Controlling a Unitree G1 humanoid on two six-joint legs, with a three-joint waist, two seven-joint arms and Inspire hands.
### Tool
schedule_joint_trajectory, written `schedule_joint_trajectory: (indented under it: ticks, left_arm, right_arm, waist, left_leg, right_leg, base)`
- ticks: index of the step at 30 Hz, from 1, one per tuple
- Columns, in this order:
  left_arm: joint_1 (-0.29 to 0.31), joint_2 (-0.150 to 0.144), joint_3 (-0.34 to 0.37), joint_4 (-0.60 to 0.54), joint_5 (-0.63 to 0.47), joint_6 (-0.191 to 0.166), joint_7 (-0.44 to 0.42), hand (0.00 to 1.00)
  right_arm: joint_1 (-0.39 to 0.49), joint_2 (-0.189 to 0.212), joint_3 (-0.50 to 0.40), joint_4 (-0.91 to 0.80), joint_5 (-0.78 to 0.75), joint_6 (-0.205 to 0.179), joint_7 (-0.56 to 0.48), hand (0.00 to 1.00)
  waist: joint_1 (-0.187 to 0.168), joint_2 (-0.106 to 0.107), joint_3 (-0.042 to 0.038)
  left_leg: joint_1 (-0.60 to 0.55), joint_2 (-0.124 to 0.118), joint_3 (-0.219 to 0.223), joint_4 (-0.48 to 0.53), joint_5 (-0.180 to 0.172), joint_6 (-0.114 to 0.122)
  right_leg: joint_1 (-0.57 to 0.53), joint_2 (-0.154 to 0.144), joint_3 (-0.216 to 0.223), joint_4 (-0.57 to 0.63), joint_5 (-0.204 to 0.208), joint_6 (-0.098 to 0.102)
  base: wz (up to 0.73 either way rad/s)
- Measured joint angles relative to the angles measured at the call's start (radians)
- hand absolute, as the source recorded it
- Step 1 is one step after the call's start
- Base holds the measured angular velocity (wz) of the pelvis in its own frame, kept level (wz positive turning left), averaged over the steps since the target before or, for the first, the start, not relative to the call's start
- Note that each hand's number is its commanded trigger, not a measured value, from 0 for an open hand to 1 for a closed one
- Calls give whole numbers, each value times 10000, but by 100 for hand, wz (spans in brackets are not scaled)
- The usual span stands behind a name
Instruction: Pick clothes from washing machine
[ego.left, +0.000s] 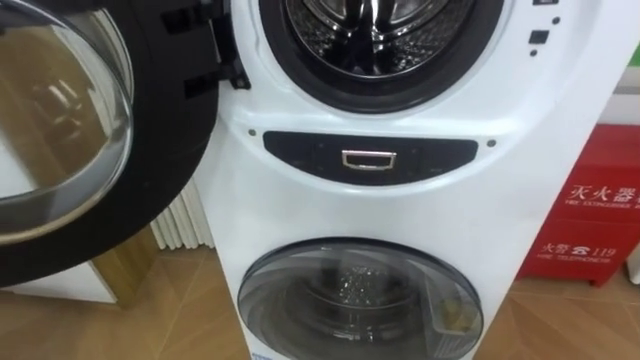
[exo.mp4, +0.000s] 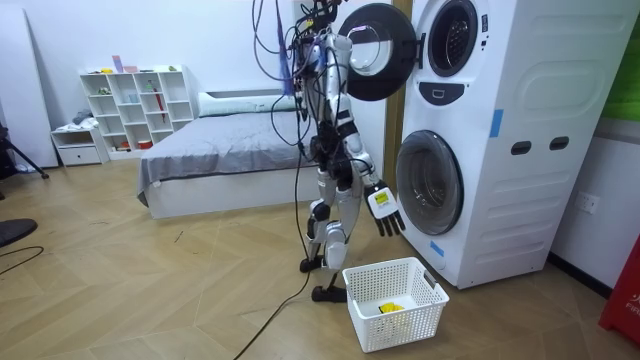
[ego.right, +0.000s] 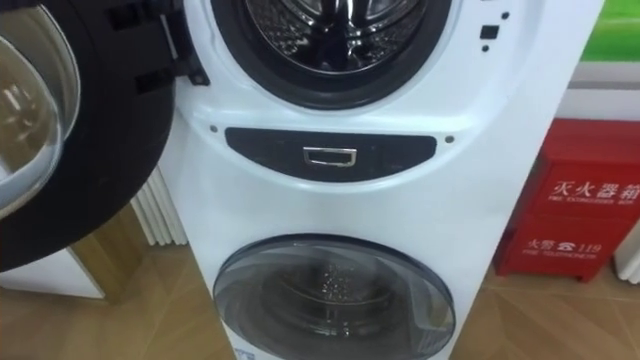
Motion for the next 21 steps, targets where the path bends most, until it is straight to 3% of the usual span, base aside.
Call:
schedule_joint_trajectory:
  ticks: [2, 7, 10, 12, 15, 17, 21]
  left_arm:
    - [-2, -274, -33, -448, -3, -2, 198, 0]
    - [26, -1537, -118, -2297, 55, -42, 811, 0]
    - [39, -2022, -134, -2815, 120, -154, 829, 0]
    - [40, -2207, -147, -2970, 279, -205, 828, 0]
    - [39, -2241, -287, -2975, 500, -329, 826, 0]
    - [39, -2241, -328, -2976, 500, -356, 822, 0]
    - [39, -2304, -376, -3050, 498, -371, 817, 0]
  right_arm:
    - [-89, 7, 353, 139, -105, -80, 76, 0]
    - [-242, 21, 720, 433, -214, -83, 386, 0]
    - [-447, 170, 732, 750, -233, -87, 636, 0]
    - [-470, 289, 732, 749, -274, -121, 767, 0]
    - [-434, 400, 729, 747, -250, -173, 770, 0]
    - [-355, 446, 731, 748, -242, -196, 775, 0]
    - [-225, 455, 725, 722, -249, -195, 785, 0]
  waist:
    - [-99, -37, 14]
    - [-207, -179, 94]
    - [-212, -201, 108]
    - [-215, -208, 112]
    - [-229, -240, 127]
    - [-240, -239, 126]
    - [-313, -237, 117]
  left_leg:
    - [-110, -77, -143, 13, 27, 47]
    - [-305, -320, -532, -10, 220, 323]
    - [-318, -367, -553, -42, 291, 442]
    - [-342, -385, -552, -46, 320, 499]
    - [-497, -520, -530, -66, 374, 611]
    - [-521, -533, -507, -46, 387, 635]
    - [-581, -531, -489, 15, 404, 675]
  right_leg:
    - [-4, -47, 5, -29, 29, 47]
    - [-62, -311, 245, 15, 166, 259]
    - [-67, -345, 326, -25, 407, 294]
    - [-87, -366, 323, -29, 514, 302]
    - [-208, -500, 320, -46, 544, 331]
    - [-234, -516, 329, -51, 618, 417]
    - [-273, -517, 324, -48, 731, 396]
  base:
    - [29]
    - [26]
    - [4]
    - [0]
    - [0]
    - [-4]
    - [-1]
